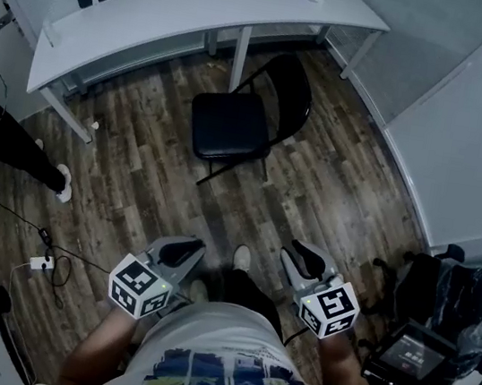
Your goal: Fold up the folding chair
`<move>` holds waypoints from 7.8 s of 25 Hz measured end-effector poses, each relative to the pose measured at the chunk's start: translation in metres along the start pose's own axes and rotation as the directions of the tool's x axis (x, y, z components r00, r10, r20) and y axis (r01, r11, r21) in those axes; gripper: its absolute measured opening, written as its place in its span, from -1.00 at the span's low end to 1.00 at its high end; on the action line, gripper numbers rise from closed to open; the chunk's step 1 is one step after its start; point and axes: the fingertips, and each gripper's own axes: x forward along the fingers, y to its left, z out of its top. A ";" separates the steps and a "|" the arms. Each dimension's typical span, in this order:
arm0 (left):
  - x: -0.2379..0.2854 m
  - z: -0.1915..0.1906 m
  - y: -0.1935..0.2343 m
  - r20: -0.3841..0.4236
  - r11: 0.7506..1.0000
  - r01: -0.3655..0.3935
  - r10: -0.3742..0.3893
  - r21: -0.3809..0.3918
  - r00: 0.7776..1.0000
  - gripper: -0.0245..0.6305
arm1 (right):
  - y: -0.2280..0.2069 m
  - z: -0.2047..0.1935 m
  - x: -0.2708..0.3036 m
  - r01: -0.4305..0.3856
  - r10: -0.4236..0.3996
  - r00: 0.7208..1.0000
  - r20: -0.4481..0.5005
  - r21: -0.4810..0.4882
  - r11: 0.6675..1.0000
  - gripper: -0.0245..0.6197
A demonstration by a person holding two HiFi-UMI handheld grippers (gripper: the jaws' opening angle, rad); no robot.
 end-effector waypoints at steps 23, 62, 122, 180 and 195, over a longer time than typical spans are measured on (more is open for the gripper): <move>0.169 0.094 0.076 -0.001 0.980 -0.196 0.196 -0.011 0.981 -0.84 | -0.210 0.028 0.085 -0.094 0.093 0.994 -0.051 -0.030 0.995 -0.66; 0.200 0.087 0.269 -0.080 0.990 -0.134 0.129 -0.051 0.988 -0.74 | -0.309 0.025 0.257 0.136 -0.096 0.965 -0.244 0.155 0.979 -0.60; 0.321 -0.168 0.508 -0.338 0.794 -0.415 0.280 -0.444 0.898 -0.37 | -0.457 -0.038 0.378 0.214 -0.098 0.870 -0.484 0.190 0.958 -0.56; 0.399 -0.322 0.589 -0.069 0.511 -0.081 0.042 -0.856 0.997 0.14 | -0.448 -0.043 0.417 0.119 0.032 0.944 -0.329 0.428 0.896 -0.41; 0.400 -0.318 0.582 -0.029 0.470 -0.016 -0.019 -0.882 0.999 0.06 | -0.449 -0.041 0.417 0.106 0.051 0.950 -0.308 0.471 0.876 -0.53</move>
